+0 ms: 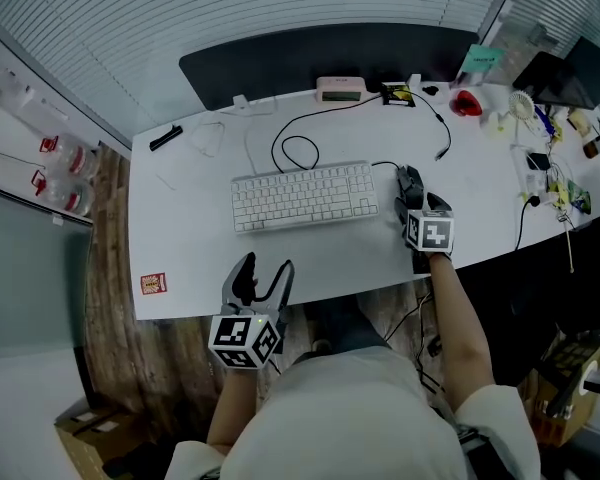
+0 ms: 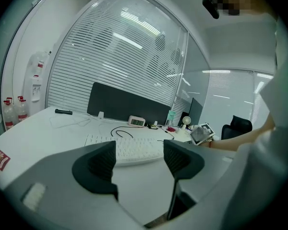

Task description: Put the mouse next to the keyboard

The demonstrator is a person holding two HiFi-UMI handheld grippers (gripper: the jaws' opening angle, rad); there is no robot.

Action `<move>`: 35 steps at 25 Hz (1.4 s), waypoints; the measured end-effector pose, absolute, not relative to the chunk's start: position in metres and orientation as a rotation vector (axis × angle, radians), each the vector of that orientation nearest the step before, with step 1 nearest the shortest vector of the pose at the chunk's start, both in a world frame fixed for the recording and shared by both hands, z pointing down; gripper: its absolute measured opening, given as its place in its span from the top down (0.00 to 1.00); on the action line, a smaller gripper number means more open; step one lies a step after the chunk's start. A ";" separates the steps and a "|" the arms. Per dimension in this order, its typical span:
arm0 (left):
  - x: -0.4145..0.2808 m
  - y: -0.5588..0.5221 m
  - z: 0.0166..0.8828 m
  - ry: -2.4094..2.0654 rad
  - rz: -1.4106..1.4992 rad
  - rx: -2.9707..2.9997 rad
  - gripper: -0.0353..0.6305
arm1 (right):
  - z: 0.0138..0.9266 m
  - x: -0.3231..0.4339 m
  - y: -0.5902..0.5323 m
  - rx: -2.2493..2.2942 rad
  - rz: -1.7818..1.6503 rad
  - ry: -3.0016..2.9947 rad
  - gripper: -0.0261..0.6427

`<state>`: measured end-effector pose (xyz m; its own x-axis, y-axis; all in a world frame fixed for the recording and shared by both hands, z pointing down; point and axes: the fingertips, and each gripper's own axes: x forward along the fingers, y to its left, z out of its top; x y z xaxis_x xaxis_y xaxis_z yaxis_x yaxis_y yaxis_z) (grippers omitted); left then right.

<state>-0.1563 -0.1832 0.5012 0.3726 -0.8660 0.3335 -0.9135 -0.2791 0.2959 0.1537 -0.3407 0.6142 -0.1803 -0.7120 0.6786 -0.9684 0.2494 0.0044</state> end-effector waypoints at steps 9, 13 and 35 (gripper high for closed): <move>-0.154 -0.131 0.500 -1.559 0.158 2.202 0.50 | 0.566 0.120 -0.260 1.572 0.525 -2.138 0.61; -0.152 -0.103 0.500 -1.569 0.137 2.188 0.54 | 0.546 0.108 -0.219 1.588 0.495 -2.203 0.72; -0.132 0.004 0.486 -1.628 0.154 2.227 0.87 | 0.466 0.060 -0.051 1.488 0.266 -2.519 0.96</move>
<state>-0.1325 0.0045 0.4859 0.3243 -0.8956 0.3045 -0.9368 -0.2593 0.2350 0.0596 -0.0510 0.4657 -0.4714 -0.8413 0.2646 -0.8780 0.4759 -0.0510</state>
